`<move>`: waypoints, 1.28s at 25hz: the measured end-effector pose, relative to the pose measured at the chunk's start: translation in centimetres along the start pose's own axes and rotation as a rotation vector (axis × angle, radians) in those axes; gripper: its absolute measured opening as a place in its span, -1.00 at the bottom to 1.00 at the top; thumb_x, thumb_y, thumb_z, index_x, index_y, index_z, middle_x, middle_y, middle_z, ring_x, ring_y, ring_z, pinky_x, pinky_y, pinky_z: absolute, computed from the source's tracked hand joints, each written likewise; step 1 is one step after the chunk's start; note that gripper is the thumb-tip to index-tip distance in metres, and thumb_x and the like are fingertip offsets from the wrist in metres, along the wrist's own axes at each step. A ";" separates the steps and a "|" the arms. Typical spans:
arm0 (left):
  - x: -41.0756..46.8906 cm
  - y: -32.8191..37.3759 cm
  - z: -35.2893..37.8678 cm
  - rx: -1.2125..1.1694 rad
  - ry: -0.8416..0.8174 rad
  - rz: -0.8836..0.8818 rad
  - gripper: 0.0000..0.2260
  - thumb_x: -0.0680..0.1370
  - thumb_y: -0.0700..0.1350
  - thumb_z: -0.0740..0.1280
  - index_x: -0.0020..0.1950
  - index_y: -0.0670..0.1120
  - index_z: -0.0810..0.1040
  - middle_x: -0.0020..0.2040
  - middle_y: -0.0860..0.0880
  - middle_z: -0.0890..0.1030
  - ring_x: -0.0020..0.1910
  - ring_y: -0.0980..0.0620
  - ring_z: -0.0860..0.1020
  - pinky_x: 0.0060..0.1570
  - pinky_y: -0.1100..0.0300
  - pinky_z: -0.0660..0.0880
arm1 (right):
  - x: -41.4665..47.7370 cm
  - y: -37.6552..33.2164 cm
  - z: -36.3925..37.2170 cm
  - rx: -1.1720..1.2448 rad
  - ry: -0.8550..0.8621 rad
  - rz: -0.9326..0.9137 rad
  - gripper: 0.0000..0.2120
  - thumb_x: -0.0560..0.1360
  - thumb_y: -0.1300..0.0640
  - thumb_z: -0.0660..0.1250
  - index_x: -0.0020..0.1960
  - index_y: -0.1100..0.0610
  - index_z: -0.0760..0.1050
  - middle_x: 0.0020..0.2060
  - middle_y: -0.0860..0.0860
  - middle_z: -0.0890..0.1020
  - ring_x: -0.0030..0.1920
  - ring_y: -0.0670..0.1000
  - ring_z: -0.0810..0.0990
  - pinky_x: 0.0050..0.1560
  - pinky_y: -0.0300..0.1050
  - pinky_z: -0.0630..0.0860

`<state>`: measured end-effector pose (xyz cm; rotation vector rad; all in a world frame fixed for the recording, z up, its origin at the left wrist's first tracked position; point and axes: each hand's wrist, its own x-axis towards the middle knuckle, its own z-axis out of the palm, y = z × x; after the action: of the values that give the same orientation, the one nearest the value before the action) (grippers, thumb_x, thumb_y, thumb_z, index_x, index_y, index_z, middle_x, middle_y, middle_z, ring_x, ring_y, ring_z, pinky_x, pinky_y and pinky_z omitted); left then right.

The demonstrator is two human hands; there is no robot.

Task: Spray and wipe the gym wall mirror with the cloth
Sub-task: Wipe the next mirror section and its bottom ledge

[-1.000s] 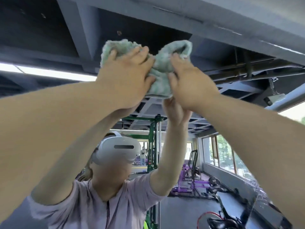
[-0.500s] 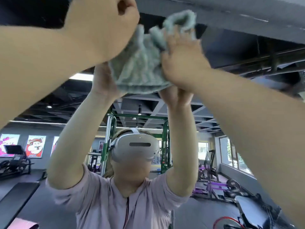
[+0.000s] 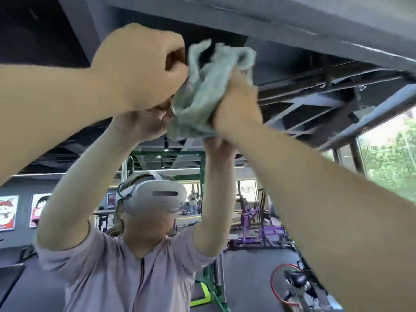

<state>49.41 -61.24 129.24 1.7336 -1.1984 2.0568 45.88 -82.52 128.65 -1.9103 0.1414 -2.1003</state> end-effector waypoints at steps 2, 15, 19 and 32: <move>2.0 3.3 0.0 -0.077 0.060 0.010 -0.86 0.49 -0.03 0.13 -0.14 -0.02 0.45 -0.32 0.01 0.45 -0.28 -0.05 0.38 -0.29 0.10 0.25 | -6.5 -1.1 0.3 -0.013 -0.161 -0.414 -0.59 0.53 0.18 0.22 0.37 0.07 0.43 0.32 0.11 0.49 0.34 0.15 0.42 0.36 0.12 0.33; 1.6 3.0 0.3 -0.122 0.265 0.059 -0.77 0.52 -0.06 0.15 -0.05 -0.13 0.56 -0.23 -0.14 0.57 -0.22 -0.10 0.47 -0.20 0.08 0.36 | -4.3 0.4 -0.3 -0.438 -0.239 -0.438 -0.46 0.64 -0.04 0.00 0.58 -0.06 -0.03 0.58 -0.01 0.02 0.56 0.07 -0.05 0.50 0.13 -0.15; 1.3 7.7 -0.3 -0.136 0.071 0.257 -0.76 0.50 0.01 0.16 -0.05 -0.07 0.56 -0.25 -0.05 0.53 -0.24 -0.06 0.44 -0.22 0.12 0.33 | -5.0 7.6 -6.0 -0.472 -0.443 -0.742 -0.47 0.60 -0.13 -0.07 0.57 -0.12 0.02 0.56 -0.05 0.09 0.55 0.02 0.02 0.49 0.14 -0.21; -5.4 14.7 2.4 0.060 -0.234 0.332 -0.82 0.49 -0.03 0.21 -0.27 -0.02 0.51 -0.38 0.05 0.49 -0.45 -0.04 0.40 -0.46 0.21 0.34 | 0.0 9.0 -6.3 -0.392 -0.526 -1.061 -0.45 0.58 -0.12 -0.08 0.56 -0.11 0.07 0.56 -0.03 0.12 0.55 0.07 0.06 0.49 0.08 -0.13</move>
<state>43.81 -70.61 117.77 1.9589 -1.6060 2.1264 41.04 -91.90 125.54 -3.1802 -0.7948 -2.0398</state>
